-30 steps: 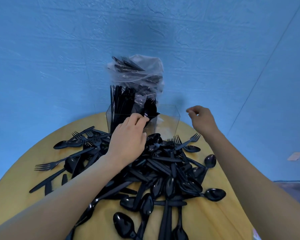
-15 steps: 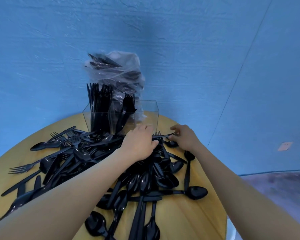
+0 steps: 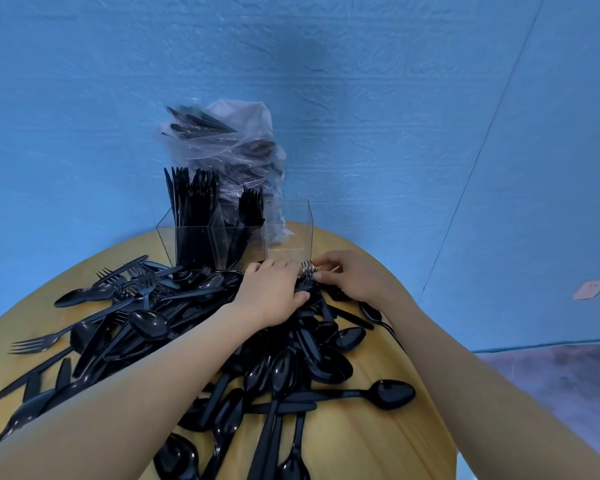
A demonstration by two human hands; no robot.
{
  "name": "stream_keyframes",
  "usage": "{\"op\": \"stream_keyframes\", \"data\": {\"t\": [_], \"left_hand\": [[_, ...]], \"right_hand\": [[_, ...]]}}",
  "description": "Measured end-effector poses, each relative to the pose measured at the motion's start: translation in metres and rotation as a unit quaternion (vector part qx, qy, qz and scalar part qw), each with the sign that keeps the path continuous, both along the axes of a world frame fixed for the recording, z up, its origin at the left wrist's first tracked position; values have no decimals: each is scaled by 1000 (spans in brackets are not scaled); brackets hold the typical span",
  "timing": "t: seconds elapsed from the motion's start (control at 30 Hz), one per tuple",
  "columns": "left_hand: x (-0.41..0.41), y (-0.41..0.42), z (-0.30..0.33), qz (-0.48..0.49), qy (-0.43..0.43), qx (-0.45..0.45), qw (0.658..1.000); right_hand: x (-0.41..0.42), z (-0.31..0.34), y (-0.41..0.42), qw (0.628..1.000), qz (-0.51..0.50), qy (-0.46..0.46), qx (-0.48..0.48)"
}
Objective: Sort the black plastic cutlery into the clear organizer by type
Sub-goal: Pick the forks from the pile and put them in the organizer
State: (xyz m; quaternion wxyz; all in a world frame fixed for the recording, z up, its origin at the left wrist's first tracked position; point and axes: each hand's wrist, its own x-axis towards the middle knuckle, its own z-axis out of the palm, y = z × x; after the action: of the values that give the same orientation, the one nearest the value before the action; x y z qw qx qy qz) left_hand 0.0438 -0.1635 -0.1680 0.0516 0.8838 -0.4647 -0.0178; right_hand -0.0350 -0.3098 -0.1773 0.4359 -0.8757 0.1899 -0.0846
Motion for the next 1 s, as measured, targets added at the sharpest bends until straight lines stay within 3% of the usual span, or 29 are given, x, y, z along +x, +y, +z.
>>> {"op": "stream_keyframes", "data": {"t": [0.3, 0.63, 1.0], "left_hand": [[2, 0, 0, 3, 18, -40, 999], [3, 25, 13, -10, 65, -250, 966], [7, 55, 29, -4, 98, -303, 948]], "right_hand": [[5, -3, 7, 997, -41, -9, 59], [3, 13, 33, 975, -82, -187, 89], [-8, 55, 40, 956, -127, -256, 69]]}}
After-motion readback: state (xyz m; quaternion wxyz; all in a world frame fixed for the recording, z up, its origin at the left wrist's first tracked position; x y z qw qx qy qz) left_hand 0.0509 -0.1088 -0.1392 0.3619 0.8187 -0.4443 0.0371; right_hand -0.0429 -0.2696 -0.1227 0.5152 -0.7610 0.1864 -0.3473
